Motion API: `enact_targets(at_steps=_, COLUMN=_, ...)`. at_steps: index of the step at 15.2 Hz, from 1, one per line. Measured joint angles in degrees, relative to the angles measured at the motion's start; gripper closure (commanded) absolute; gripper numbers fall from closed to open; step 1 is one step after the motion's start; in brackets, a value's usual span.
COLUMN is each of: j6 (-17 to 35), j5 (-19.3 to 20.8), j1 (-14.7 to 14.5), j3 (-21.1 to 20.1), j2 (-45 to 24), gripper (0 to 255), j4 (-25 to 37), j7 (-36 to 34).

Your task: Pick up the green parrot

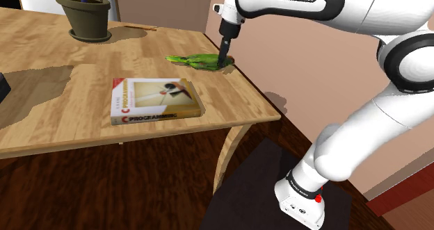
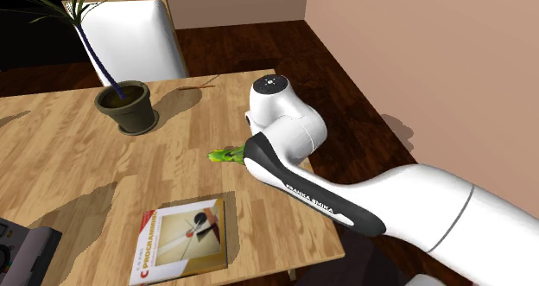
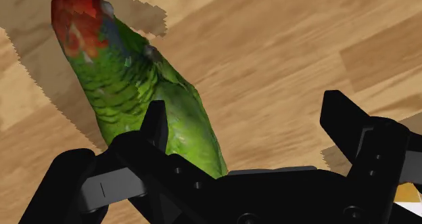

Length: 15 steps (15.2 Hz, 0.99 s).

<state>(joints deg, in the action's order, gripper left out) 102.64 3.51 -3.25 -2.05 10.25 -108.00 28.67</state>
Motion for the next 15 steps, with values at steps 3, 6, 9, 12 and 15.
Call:
enact_targets(at_steps=3, j6=-0.70, j5=1.34, j1=-0.57, j3=-0.45, j2=-6.79, gripper=0, j4=7.20, j7=3.63)
enact_targets(at_steps=6, j6=-1.84, j5=2.84, j1=-1.28, j3=-1.14, j2=-14.29, gripper=0, j4=15.55, j7=6.98)
enact_targets(at_steps=9, j6=-3.95, j5=4.45, j1=-2.06, j3=-1.80, j2=-21.92, gripper=0, j4=25.07, j7=10.19)
enact_targets(at_steps=12, j6=-2.93, j5=4.90, j1=-2.37, j3=-2.04, j2=-23.25, gripper=0, j4=25.26, j7=10.67)
enact_targets(at_steps=15, j6=-0.51, j5=4.97, j1=-2.28, j3=-2.01, j2=-22.99, gripper=0, j4=22.58, j7=10.56)
